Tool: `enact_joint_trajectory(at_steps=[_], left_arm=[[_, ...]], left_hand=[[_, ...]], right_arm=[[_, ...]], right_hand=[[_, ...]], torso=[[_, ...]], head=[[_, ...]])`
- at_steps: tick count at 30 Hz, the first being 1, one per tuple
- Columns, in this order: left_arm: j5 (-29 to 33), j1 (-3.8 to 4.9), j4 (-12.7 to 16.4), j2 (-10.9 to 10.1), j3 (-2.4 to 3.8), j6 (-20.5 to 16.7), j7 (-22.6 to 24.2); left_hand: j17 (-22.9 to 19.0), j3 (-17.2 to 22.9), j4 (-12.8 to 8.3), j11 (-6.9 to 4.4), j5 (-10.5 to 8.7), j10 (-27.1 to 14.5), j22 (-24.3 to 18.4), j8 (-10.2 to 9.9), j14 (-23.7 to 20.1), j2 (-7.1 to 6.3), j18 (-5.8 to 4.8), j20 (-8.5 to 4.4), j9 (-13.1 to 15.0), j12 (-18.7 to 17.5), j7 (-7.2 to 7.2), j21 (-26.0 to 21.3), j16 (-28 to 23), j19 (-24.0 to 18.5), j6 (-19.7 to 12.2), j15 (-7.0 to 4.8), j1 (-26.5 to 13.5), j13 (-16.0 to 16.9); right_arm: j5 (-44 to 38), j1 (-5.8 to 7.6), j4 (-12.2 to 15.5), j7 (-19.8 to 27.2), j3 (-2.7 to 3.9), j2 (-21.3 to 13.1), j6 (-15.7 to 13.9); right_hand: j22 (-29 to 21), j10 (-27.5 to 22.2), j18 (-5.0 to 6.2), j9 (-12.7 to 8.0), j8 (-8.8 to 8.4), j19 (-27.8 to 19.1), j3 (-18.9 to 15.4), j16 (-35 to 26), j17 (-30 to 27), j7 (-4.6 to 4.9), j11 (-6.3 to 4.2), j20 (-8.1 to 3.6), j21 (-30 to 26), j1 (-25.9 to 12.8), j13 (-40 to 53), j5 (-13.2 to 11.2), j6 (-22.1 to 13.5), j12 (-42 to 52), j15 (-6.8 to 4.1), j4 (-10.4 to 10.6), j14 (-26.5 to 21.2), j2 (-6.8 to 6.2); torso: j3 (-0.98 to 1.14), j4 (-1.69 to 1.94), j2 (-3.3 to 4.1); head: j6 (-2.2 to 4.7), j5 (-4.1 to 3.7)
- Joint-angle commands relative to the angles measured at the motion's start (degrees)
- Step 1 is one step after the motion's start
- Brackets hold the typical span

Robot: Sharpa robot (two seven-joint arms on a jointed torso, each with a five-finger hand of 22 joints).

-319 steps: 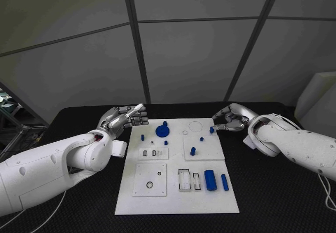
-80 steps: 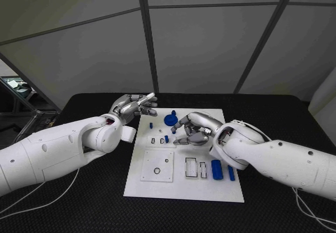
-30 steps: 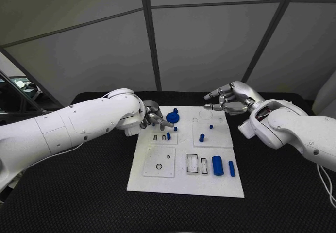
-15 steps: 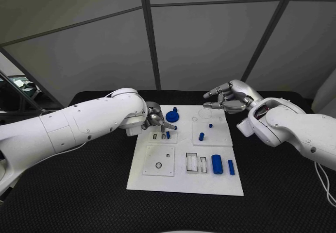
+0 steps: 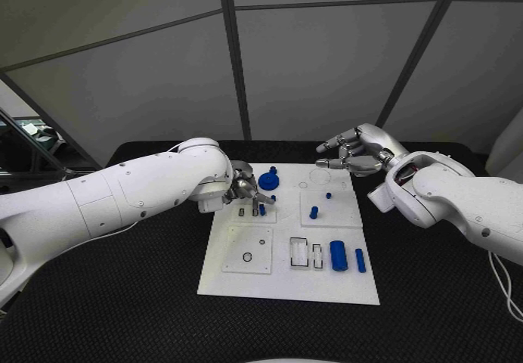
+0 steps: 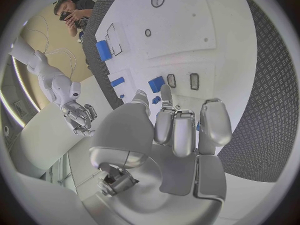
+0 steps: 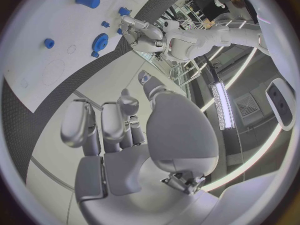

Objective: Assemble the parts on the task board

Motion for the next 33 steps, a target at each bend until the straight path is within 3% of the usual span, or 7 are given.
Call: enact_joint_trajectory(at_steps=[1, 21, 26, 29, 30, 33], left_arm=[[-0.27, 0.11, -0.08, 0.21, -0.04, 1.21, -0.47], [-0.27, 0.11, -0.91, 0.97, -0.37, 2.19, -0.25], [-0.27, 0.11, -0.88, 1.0, -0.4, 2.22, -0.17], [-0.26, 0.11, -0.84, 0.99, -0.4, 1.96, 0.01], [-0.21, 0.11, -0.82, 0.98, -0.4, 1.82, 0.06], [0.62, 0.1, -0.75, 0.9, -0.4, 1.35, 0.25]], left_hand=[[9.39, 0.06, -0.41, 0.04, -0.18, -0.35, 0.06, -0.31, 4.37, 0.34, -0.17, -0.03, 0.24, -0.36, 0.14, -0.27, -0.07, -0.49, -0.38, -0.44, 0.77, 5.13], [9.78, 0.83, -1.28, 0.05, -0.12, -0.25, 0.53, -1.08, 4.52, 0.99, -0.22, 0.0, 2.54, -0.71, 0.16, -0.2, 0.16, -0.32, -0.33, -0.43, 4.11, 5.37], [9.84, 1.76, -2.51, -0.04, -0.07, -0.21, 0.66, -1.52, 4.55, 1.86, -0.22, -0.02, 3.43, -0.86, 0.05, -0.2, 0.18, -0.29, -0.27, -0.48, 6.34, 5.48], [9.86, 2.9, -3.84, -0.12, 0.05, -0.21, 0.68, -2.12, 4.56, 3.11, -0.19, -0.09, 4.11, -1.08, -0.02, -0.26, 0.15, -0.32, -0.32, -0.55, 8.3, 5.53], [9.86, 3.3, -4.28, -0.15, 0.4, -0.21, 0.7, -2.35, 4.56, 3.52, -0.19, -0.1, 4.31, -1.16, -0.07, -0.28, 0.15, -0.32, -0.35, -0.58, 8.88, 5.55], [9.94, 4.52, -5.75, -0.25, 4.57, -0.29, 0.77, -3.26, 4.58, 4.18, -0.19, -0.19, 4.85, -1.51, -0.18, -0.33, 0.17, -0.34, -0.55, -0.67, 10.64, 5.55]], right_arm=[[-0.15, 0.13, 0.0, 0.16, 0.05, 0.1, -0.33], [-0.48, 0.13, -0.38, 0.05, 0.04, 0.42, 0.01], [-0.51, 0.12, -0.46, 0.03, 0.04, 0.5, 0.08], [-0.52, 0.12, -0.53, 0.02, 0.04, 0.55, 0.11], [-0.52, 0.12, -0.56, 0.02, 0.04, 0.56, 0.11], [-0.53, 0.12, -0.69, -0.01, 0.03, 0.65, 0.18]], right_hand=[[-0.05, -0.44, 0.58, 0.09, -0.04, -0.25, 0.06, -0.14, -0.05, 0.0, -0.05, -0.11, -0.17, -0.44, -0.04, 0.38, 0.28, -0.2, -0.08, 0.32, 0.54, -0.09], [-0.09, -0.5, 0.58, 0.11, -0.03, -0.27, 0.17, -0.25, -0.11, 0.0, -0.05, -0.1, -0.23, -0.41, -0.01, 0.53, 0.3, -0.16, -0.07, 0.35, 0.49, 0.02], [-0.14, -0.52, 0.59, 0.11, -0.03, -0.28, 0.25, -0.28, -0.09, 0.0, -0.05, -0.1, -0.28, -0.35, 0.01, 0.59, 0.31, -0.13, -0.08, 0.33, 0.48, 0.08], [-0.14, -0.52, 0.59, 0.11, -0.03, -0.28, 0.25, -0.28, -0.09, 0.0, -0.05, -0.1, -0.28, -0.35, 0.01, 0.59, 0.31, -0.13, -0.08, 0.33, 0.48, 0.08], [-0.13, -0.53, 0.59, 0.12, -0.03, -0.28, 0.28, -0.28, -0.07, 0.0, -0.06, -0.1, -0.28, -0.32, 0.01, 0.62, 0.31, -0.12, -0.08, 0.32, 0.48, 0.1], [-0.12, -0.54, 0.59, 0.12, -0.03, -0.27, 0.31, -0.29, -0.06, 0.0, -0.06, -0.1, -0.28, -0.28, 0.01, 0.64, 0.31, -0.12, -0.08, 0.31, 0.48, 0.12]], torso=[[0.0, -0.02, 0.03], [-0.03, 0.01, 0.04], [-0.02, -0.01, 0.05], [-0.03, 0.01, 0.04], [-0.03, 0.02, 0.03], [-0.03, 0.02, 0.03]], head=[[-0.03, 0.03], [-0.21, 0.05], [-0.29, 0.07], [-0.32, 0.08], [-0.34, 0.09], [-0.34, 0.09]])
